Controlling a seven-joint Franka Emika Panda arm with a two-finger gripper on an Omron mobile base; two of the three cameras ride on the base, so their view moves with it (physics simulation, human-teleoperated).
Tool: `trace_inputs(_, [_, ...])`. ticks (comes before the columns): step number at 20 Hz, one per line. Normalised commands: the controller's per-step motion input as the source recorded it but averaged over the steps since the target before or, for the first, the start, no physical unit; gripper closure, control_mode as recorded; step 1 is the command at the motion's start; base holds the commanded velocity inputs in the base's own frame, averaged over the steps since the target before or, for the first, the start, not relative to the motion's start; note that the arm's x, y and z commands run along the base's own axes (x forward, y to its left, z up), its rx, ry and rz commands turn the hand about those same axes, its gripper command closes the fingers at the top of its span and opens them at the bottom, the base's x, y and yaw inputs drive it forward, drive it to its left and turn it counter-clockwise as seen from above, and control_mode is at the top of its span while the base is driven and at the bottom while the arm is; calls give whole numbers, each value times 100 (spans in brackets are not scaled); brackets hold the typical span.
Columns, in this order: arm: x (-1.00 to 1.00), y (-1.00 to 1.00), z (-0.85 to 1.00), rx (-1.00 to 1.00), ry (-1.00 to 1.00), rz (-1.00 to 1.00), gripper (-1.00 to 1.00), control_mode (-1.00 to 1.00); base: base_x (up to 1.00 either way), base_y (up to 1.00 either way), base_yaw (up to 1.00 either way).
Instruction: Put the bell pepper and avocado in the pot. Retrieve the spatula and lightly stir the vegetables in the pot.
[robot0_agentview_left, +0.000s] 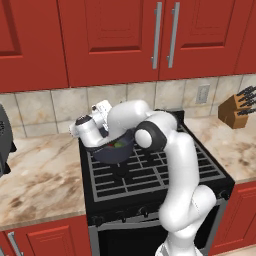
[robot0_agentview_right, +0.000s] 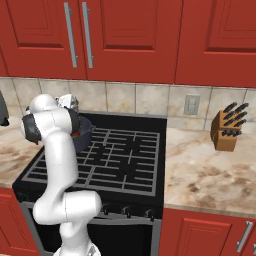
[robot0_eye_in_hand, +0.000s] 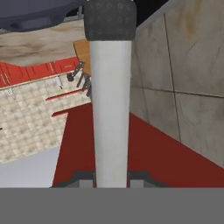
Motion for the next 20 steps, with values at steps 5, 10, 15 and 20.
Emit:
trace_inputs(5, [0,1,0,4,-1,0,100,-100,0,0,0])
trace_inputs(10, [0,0,0,23,3,0,100,-100,0,0,0])
trace_inputs(15, [-5,0,-7,18,9,0,100,-100,0,0,0])
trace_inputs(20, [-18,0,-1,10,2,0,100,-100,0,0,0])
